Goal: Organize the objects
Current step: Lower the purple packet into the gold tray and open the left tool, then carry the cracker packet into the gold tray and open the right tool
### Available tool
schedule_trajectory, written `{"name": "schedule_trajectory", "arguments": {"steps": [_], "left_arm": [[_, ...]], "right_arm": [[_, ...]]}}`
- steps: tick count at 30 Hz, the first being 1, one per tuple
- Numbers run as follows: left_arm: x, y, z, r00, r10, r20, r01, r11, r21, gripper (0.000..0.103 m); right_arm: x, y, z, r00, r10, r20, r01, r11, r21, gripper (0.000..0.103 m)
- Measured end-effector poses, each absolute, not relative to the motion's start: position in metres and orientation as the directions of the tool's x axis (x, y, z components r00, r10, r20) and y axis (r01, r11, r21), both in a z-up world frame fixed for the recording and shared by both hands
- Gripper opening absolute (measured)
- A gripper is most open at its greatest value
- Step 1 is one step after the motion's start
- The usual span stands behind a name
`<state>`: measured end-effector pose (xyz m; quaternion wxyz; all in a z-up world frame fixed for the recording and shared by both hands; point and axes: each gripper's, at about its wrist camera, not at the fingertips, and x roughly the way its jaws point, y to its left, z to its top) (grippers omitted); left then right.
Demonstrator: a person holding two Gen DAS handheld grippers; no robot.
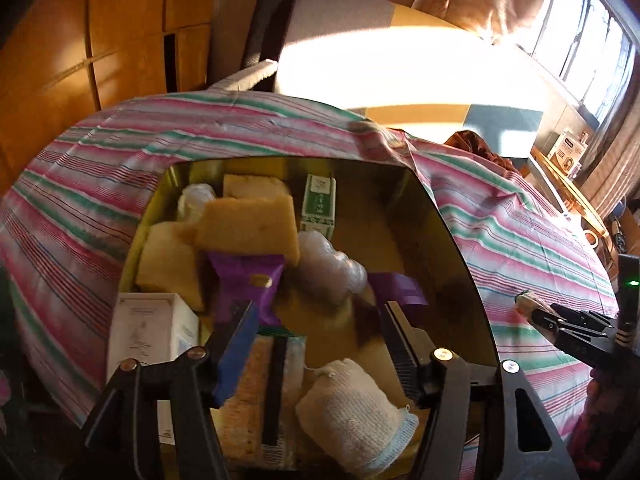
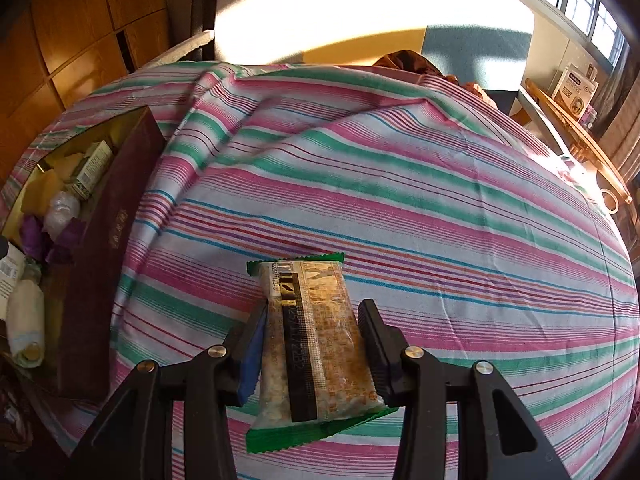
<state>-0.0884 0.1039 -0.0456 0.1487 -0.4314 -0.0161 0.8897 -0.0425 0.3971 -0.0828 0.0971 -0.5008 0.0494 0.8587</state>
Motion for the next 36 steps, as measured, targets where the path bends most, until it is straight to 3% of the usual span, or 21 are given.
{"name": "schedule_trajectory", "arguments": {"steps": [6, 12, 23, 27, 36], "left_arm": [[-0.075, 0.078, -0.017, -0.679, 0.217, -0.701, -0.212, -0.972, -0.096, 0.088], [-0.065, 0.057, -0.005, -0.724, 0.172, -0.668, -0.173, -0.983, -0.065, 0.103], [-0.064, 0.041, -0.016, -0.706, 0.110, -0.700, -0.113, -0.993, -0.043, 0.103], [-0.061, 0.040, -0.021, -0.691, 0.117, -0.714, -0.107, -0.992, -0.060, 0.103], [-0.046, 0.037, -0.019, -0.705, 0.100, -0.702, -0.091, -0.995, -0.050, 0.103]], "right_arm": [[-0.066, 0.316, -0.044, -0.574, -0.018, -0.818, -0.066, -0.996, 0.068, 0.045], [-0.097, 0.251, -0.044, -0.567, -0.070, -0.821, 0.020, -0.997, 0.071, 0.045], [-0.123, 0.226, -0.080, -0.480, -0.093, -0.872, -0.021, -0.993, 0.117, 0.046], [-0.103, 0.229, -0.064, -0.533, -0.087, -0.841, -0.041, -0.991, 0.129, 0.047], [-0.054, 0.231, -0.027, -0.666, 0.067, -0.743, -0.179, -0.981, 0.072, 0.047]]}}
